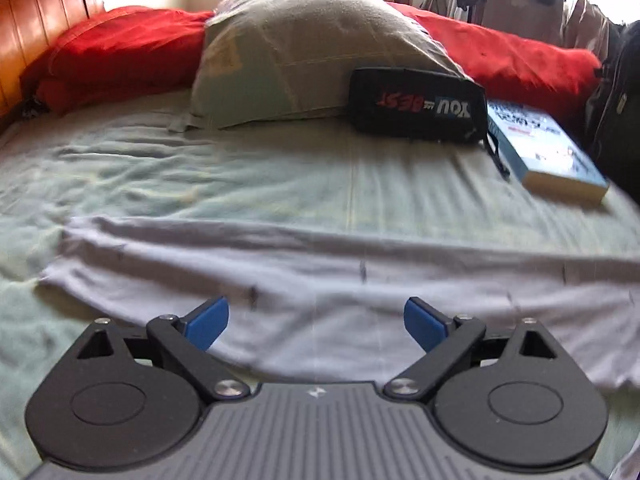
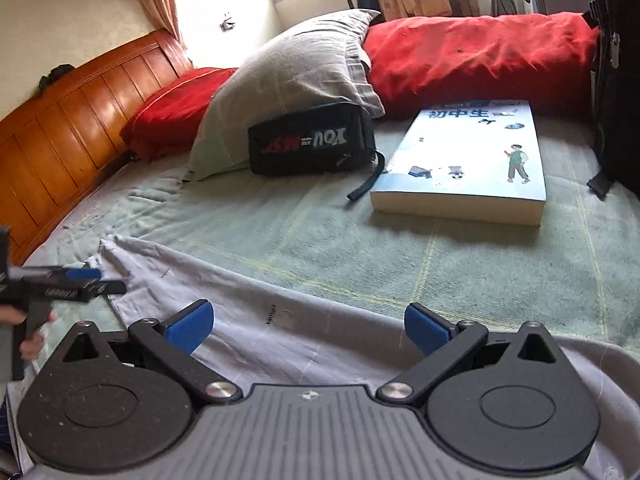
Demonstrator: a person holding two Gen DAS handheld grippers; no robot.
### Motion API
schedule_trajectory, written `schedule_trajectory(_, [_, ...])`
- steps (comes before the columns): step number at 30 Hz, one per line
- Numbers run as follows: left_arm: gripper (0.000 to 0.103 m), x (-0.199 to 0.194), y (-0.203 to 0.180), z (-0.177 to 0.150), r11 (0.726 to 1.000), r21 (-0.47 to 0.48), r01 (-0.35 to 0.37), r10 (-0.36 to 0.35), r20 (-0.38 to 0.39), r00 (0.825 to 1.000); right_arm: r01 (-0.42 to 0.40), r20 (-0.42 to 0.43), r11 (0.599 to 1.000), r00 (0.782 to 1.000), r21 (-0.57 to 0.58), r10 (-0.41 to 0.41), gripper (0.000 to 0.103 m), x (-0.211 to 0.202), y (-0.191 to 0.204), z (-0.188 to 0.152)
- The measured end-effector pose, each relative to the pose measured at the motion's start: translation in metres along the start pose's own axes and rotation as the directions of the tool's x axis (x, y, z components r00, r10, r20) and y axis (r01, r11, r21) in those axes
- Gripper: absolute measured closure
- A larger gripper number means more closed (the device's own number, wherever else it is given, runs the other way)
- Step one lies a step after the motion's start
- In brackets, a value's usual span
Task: Fold clothes
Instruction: 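Move the left gripper over the garment sleeve near the pillows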
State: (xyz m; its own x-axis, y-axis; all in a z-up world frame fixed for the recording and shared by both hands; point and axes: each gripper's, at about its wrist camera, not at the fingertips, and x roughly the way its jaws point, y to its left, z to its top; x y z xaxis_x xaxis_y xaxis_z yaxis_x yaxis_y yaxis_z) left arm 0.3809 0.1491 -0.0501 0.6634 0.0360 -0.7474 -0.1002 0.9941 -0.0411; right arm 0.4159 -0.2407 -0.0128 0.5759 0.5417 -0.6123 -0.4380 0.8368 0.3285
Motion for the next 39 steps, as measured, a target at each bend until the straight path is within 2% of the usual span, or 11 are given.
schedule_trajectory(4, [0.008,0.028,0.021,-0.007,0.999,-0.016,-0.039,0.038,-0.027,0.999,0.013,-0.008,1.0,1.0,-0.009,-0.013,0.0,0.004,0.002,-0.001])
schedule_trajectory(8, [0.009,0.018,0.052,-0.024,0.998,-0.061,-0.015,0.015,-0.014,1.0,0.021,-0.01,1.0,1.0,0.006,-0.021,0.0,0.006,-0.001,-0.001])
schedule_trajectory(16, [0.008,0.032,0.071,0.009,0.993,-0.071,-0.09,0.09,0.002,0.996,0.023,-0.013,1.0,1.0,-0.015,-0.023,0.0,0.008,0.006,-0.003])
schedule_trajectory(21, [0.007,0.037,0.121,0.0,0.969,-0.187,-0.16,0.161,-0.01,0.987,0.028,-0.003,1.0,1.0,-0.006,-0.028,0.0,0.004,0.002,-0.001])
schedule_trajectory(23, [0.012,0.03,0.135,-0.002,0.957,-0.229,-0.176,0.18,-0.003,0.984,0.027,-0.008,1.0,1.0,0.005,-0.027,0.0,0.006,-0.001,-0.001])
schedule_trajectory(25, [0.012,0.022,0.135,0.003,0.946,-0.274,-0.171,0.18,0.007,0.984,0.029,-0.016,1.0,0.999,0.012,-0.029,0.0,0.009,-0.002,-0.002])
schedule_trajectory(28, [0.011,0.019,0.115,0.012,0.966,-0.235,-0.107,0.121,0.045,0.992,0.036,-0.025,0.999,0.999,0.003,-0.036,0.0,0.011,0.001,-0.002])
schedule_trajectory(31, [0.011,0.03,0.09,0.014,0.981,-0.188,-0.051,0.058,0.034,0.998,0.026,-0.022,1.0,0.999,-0.013,-0.026,0.0,0.007,0.003,-0.002])
schedule_trajectory(35, [0.01,0.051,0.071,0.007,0.977,-0.106,-0.183,0.178,-0.052,0.983,0.051,-0.016,0.998,0.999,-0.03,-0.052,0.0,-0.004,-0.005,0.002])
schedule_trajectory(37, [0.012,0.044,0.062,0.011,0.977,-0.102,-0.188,0.184,-0.045,0.982,0.085,-0.001,0.996,0.996,-0.022,-0.085,0.0,-0.012,-0.016,0.006])
schedule_trajectory(39, [0.012,0.034,0.045,0.017,0.985,-0.081,-0.149,0.148,-0.022,0.989,0.108,0.013,0.994,0.994,0.012,-0.108,0.0,-0.019,-0.029,0.008])
